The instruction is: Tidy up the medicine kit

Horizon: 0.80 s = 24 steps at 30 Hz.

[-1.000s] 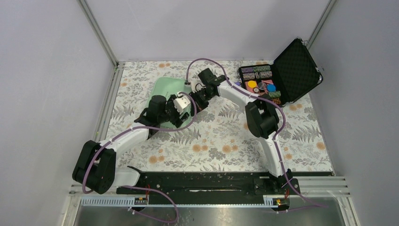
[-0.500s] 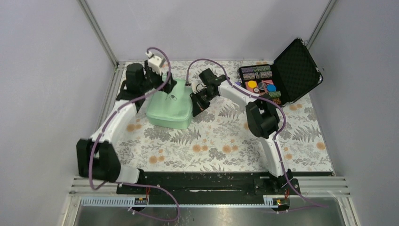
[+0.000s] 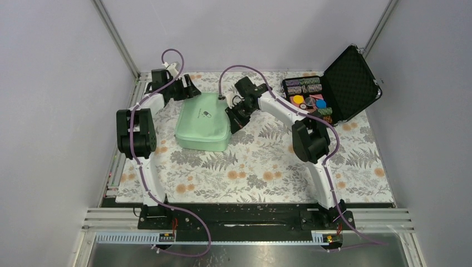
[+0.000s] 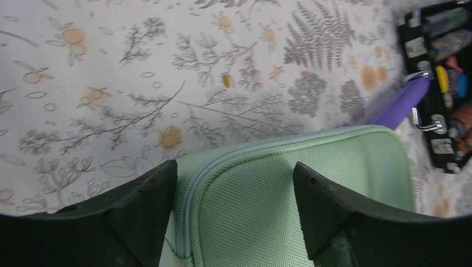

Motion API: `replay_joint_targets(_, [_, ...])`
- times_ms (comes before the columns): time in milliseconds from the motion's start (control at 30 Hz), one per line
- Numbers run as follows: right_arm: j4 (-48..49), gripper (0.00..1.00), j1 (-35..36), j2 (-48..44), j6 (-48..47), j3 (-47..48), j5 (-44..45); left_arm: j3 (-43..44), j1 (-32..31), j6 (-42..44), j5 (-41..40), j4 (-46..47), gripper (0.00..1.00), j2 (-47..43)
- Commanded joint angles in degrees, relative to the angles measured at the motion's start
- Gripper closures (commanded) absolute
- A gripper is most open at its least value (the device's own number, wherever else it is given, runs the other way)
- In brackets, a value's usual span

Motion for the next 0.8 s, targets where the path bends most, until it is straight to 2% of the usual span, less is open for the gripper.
replay_joint_targets(0, [-0.7,1.00,-0.5,0.7,-1.1,4.4,1.3,-0.7,-0.1,-3.5,12.8,6.1,0.31,-2.4])
replay_joint_targets(133, [-0.7,1.00,-0.5,3.5,0.4,8.9,1.8,-7.4,2.4,-6.7,16.8,5.5,0.46,-8.4])
replay_joint_targets(233, [-0.6,1.00,-0.5,6.8,2.2,14.2,2.1,-17.4,5.1,-4.1,16.4,3.2,0.49,-17.3])
replay_joint_targets(333, [0.5,1.00,-0.5,9.1,3.4,17.0,2.3,-25.2,8.1,2.0,15.2,-4.2,0.50,-25.1])
replay_joint_targets(367, [1.2,1.00,-0.5,9.4,3.8,17.1,2.2,-26.5,8.9,5.3,14.0,-8.1,0.48,-27.2])
replay_joint_targets(433, [2.4,1.00,-0.5,9.9,4.7,17.1,1.6,-28.1,9.8,11.7,8.0,-13.4,0.36,-31.1])
replay_joint_targets(500, [2.8,1.00,-0.5,10.3,5.4,17.0,0.8,-29.9,10.0,16.8,-0.6,-12.2,0.28,-35.6])
replay_joint_targets(600, [2.2,1.00,-0.5,10.3,5.6,16.7,-0.2,-29.3,8.4,20.3,-5.5,-6.5,0.23,-39.3])
replay_joint_targets(667, [1.0,1.00,-0.5,10.3,4.9,16.8,-0.7,-25.6,6.0,23.3,-5.4,-6.2,0.22,-38.3])
replay_joint_targets(767, [-0.4,1.00,-0.6,10.1,2.8,16.8,-2.0,-18.9,3.0,25.6,-0.1,-7.3,0.21,-31.7])
